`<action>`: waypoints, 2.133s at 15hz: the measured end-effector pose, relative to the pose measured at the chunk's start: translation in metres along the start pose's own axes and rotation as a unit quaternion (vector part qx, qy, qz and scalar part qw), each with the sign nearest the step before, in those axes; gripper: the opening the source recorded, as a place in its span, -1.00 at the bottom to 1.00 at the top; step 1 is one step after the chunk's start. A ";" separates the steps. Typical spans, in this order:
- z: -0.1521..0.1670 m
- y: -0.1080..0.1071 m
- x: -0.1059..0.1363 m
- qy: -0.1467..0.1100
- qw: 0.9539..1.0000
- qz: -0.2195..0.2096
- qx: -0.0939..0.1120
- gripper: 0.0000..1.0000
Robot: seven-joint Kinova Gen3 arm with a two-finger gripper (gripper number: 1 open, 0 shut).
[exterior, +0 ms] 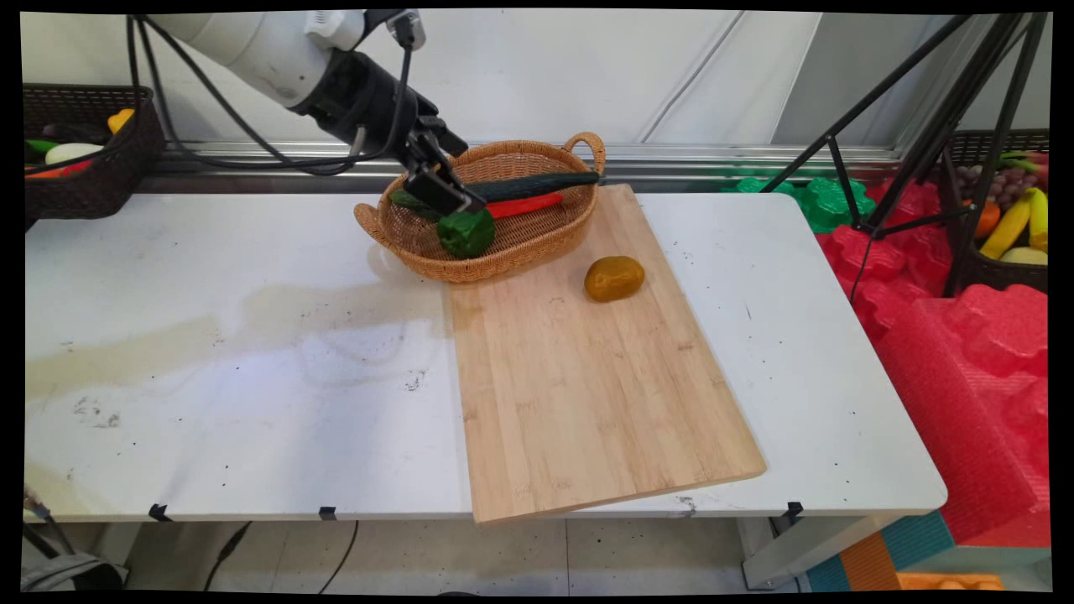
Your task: Pick up the potato from the cutting board
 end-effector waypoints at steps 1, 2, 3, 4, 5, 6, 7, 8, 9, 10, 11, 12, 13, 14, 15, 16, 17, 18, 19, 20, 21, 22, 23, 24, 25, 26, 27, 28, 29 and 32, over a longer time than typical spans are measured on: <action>-0.003 0.003 0.000 0.000 1.000 -0.002 -0.003 1.00; -0.006 0.008 0.001 0.001 1.000 -0.004 -0.007 1.00; -0.009 0.011 0.002 0.002 1.000 -0.008 -0.008 1.00; -0.010 0.014 0.004 0.002 1.000 -0.012 -0.009 1.00; -0.010 0.016 0.006 0.002 1.000 -0.016 -0.007 1.00; -0.008 0.016 0.009 0.001 1.000 -0.020 -0.005 1.00; -0.003 0.016 0.013 0.000 1.000 -0.025 -0.002 1.00; 0.003 0.016 0.017 -0.002 1.000 -0.029 0.000 1.00; 0.007 0.017 0.020 -0.003 1.000 -0.031 0.001 1.00; 0.016 0.017 0.025 -0.007 0.999 -0.034 0.003 1.00; 0.027 0.017 0.031 -0.011 0.999 -0.037 0.005 1.00; 0.039 0.017 0.036 -0.017 0.999 -0.040 0.006 1.00; 0.050 0.018 0.040 -0.021 0.999 -0.041 0.005 1.00; 0.065 0.019 0.045 -0.027 0.999 -0.043 0.003 1.00; 0.080 0.020 0.050 -0.033 0.999 -0.044 0.001 1.00; 0.093 0.022 0.054 -0.038 0.998 -0.044 -0.002 1.00; 0.102 0.022 0.056 -0.041 0.998 -0.045 -0.003 1.00; 0.115 0.023 0.059 -0.046 0.998 -0.045 -0.005 1.00; 0.124 0.024 0.061 -0.049 0.998 -0.046 -0.007 1.00; 0.137 0.025 0.064 -0.053 0.997 -0.047 -0.009 1.00; 0.147 0.026 0.066 -0.056 0.997 -0.048 -0.011 1.00; 0.160 0.027 0.068 -0.060 0.997 -0.052 -0.012 1.00; 0.175 0.028 0.070 -0.065 0.996 -0.056 -0.014 1.00; 0.188 0.029 0.071 -0.068 0.996 -0.061 -0.017 1.00; 0.203 0.031 0.073 -0.071 0.995 -0.066 -0.021 1.00; 0.211 0.032 0.074 -0.073 0.995 -0.068 -0.023 1.00; 0.222 0.033 0.075 -0.075 0.994 -0.071 -0.026 1.00; 0.235 0.034 0.075 -0.076 0.994 -0.073 -0.029 1.00; 0.247 0.034 0.075 -0.078 0.994 -0.075 -0.031 1.00; 0.276 0.034 0.073 -0.084 0.993 -0.080 -0.036 1.00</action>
